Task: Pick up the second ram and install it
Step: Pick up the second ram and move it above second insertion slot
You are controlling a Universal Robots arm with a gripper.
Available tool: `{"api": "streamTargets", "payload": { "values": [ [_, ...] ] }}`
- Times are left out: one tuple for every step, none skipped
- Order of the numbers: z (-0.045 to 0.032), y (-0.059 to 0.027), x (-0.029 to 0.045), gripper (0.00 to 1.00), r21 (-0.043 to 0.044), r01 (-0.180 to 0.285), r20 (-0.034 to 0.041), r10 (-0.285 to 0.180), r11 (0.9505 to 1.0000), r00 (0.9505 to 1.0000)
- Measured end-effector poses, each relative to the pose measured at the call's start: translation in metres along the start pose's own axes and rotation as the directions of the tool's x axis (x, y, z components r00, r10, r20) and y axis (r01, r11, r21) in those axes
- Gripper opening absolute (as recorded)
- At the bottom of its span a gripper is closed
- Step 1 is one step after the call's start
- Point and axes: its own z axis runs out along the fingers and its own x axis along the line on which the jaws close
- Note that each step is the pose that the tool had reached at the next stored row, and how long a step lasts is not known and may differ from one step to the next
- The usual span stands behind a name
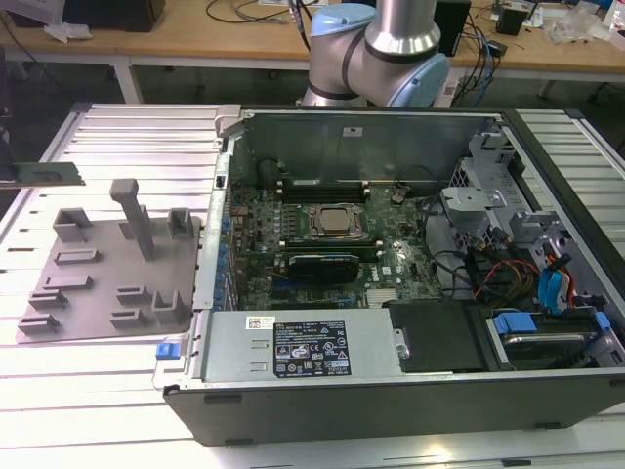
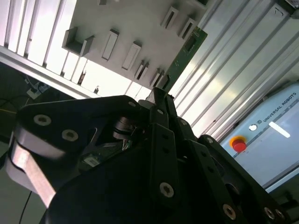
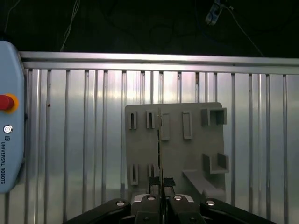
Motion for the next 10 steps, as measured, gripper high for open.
{"api": "streamTargets", "payload": {
  "values": [
    [-0.0002,-0.0047,0.0001,0.11,-0.0001,0.000,-0.0001,0.000,1.0000,1.0000],
    [-0.0003,-0.0085,0.0001,0.11,0.0001,0.000,0.0001,0.000,1.0000,1.0000],
    [-0.0006,-0.0142,0.0002,0.11,-0.0002,0.000,0.0000,0.000,1.0000,1.0000],
    [-0.0009,-0.0185,0.0002,0.11,-0.0004,0.000,-0.0001,0.000,1.0000,1.0000],
    [-0.0010,-0.0254,0.0004,0.11,-0.0004,0.000,0.0000,0.000,1.0000,1.0000],
    [-0.0014,-0.0338,0.0005,0.11,-0.0008,0.000,-0.0002,0.000,1.0000,1.0000],
    [-0.0018,-0.0427,0.0005,0.11,-0.0010,0.000,-0.0003,0.000,1.0000,1.0000],
    [-0.0019,-0.0471,0.0006,0.11,-0.0010,0.000,-0.0005,0.000,1.0000,1.0000],
    [-0.0021,-0.0509,0.0007,0.11,-0.0012,0.000,-0.0007,0.000,1.0000,1.0000],
    [-0.0023,-0.0542,0.0008,0.11,-0.0013,0.000,-0.0010,0.000,1.0000,1.0000]
  ]
}}
